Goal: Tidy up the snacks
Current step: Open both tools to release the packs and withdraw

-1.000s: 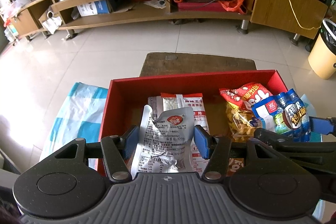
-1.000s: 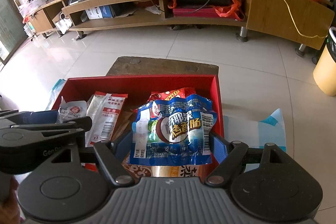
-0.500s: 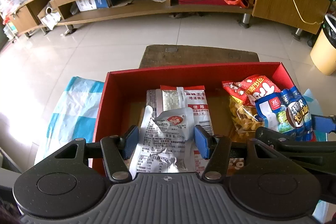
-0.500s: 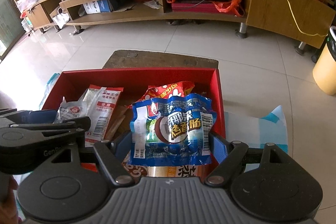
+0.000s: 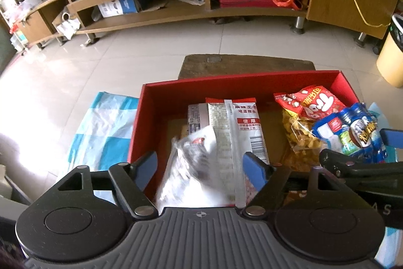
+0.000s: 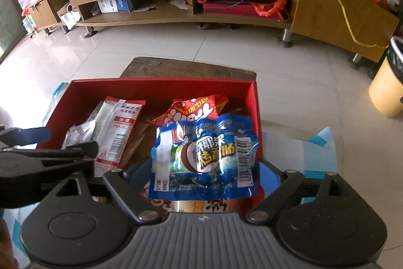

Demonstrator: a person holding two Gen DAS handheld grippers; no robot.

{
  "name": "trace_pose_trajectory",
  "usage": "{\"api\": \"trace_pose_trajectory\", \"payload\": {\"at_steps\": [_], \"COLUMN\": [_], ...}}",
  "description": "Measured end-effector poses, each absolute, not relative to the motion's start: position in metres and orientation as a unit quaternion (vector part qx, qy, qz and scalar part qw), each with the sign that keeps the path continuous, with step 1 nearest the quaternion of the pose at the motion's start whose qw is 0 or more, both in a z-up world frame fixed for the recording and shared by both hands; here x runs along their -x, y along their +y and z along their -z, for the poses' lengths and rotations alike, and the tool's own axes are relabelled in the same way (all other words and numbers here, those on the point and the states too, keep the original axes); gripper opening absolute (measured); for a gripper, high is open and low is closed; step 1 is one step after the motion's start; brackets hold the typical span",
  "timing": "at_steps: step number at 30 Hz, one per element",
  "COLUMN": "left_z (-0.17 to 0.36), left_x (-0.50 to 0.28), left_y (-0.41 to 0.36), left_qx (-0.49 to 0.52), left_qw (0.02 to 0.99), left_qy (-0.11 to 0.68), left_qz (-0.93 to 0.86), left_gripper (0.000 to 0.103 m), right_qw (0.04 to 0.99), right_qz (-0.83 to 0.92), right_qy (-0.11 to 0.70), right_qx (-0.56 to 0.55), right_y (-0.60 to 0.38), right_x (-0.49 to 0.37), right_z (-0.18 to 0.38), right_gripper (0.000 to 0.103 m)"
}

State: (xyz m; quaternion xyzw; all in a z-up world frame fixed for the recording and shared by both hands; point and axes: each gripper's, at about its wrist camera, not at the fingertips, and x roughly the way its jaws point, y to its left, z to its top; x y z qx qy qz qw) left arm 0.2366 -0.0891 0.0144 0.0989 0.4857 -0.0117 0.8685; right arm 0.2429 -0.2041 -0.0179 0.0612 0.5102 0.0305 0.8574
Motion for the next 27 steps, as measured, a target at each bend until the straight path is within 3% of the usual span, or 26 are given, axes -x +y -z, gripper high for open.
{"api": "trace_pose_trajectory", "payload": {"at_steps": [7,27], "left_z": [-0.038,-0.058], "left_x": [-0.214,-0.187], "left_y": [-0.082,-0.074], "left_qx": [-0.087,-0.070], "left_qw": [0.884,0.896], "left_qy": [0.459,0.438], "left_qz": [0.016,0.022], "left_gripper": [0.091,0.094], "right_qw": [0.869,0.884], "right_qz": [-0.022,-0.022], "right_qy": [0.492,0.466], "right_qx": [-0.048,-0.041], "right_y": [-0.204,-0.203], "right_x": [-0.223,-0.195], "right_z": [-0.004,-0.032], "right_gripper": [0.088,0.088]}}
